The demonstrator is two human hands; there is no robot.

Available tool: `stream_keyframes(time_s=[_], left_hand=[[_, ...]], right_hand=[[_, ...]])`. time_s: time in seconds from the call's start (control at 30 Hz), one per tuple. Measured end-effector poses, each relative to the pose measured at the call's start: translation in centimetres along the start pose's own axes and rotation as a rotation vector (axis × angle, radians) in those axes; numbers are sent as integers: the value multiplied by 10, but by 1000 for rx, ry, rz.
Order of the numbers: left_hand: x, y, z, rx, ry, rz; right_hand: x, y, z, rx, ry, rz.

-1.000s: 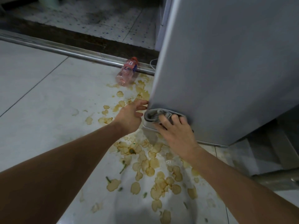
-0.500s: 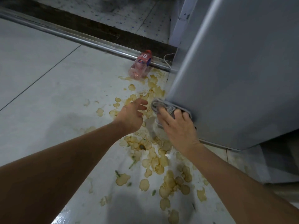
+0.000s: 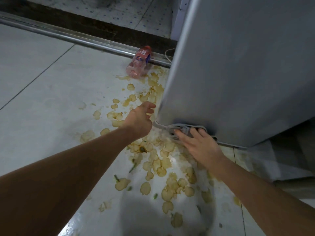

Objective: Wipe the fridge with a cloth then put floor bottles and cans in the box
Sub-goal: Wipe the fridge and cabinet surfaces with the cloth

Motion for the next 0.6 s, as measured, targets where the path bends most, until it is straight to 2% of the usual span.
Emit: stream_keyframes(time_s=[0.1,0.2,0.3,0.4,0.5,0.6], left_hand=[[1,2,3,0,0,13],[-2,6,4,6,-12,36],[-6,12,3,14,-17,38],[-7,14,5,14,-1,35],[-7,18,6,15,38,47],[-13,21,4,43,84,48]], right_hand=[[-8,19,-34,-184,112,69],[3,10,-20,-240,153,161],[28,-10,17,-211,205,178],[38,-19,38,-150,176,116],[22,-7,22,-44,129,80],[0,21,-17,-53,85,60]])
Point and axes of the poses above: each hand's wrist, its own z-axis towards the middle knuckle, its own x-axis out of the back of the hand, y = z × x, the point moved 4 cm from there along z, towards the middle knuckle, and after that the axes turned 5 degrees about -x, right-handed, at the moved point
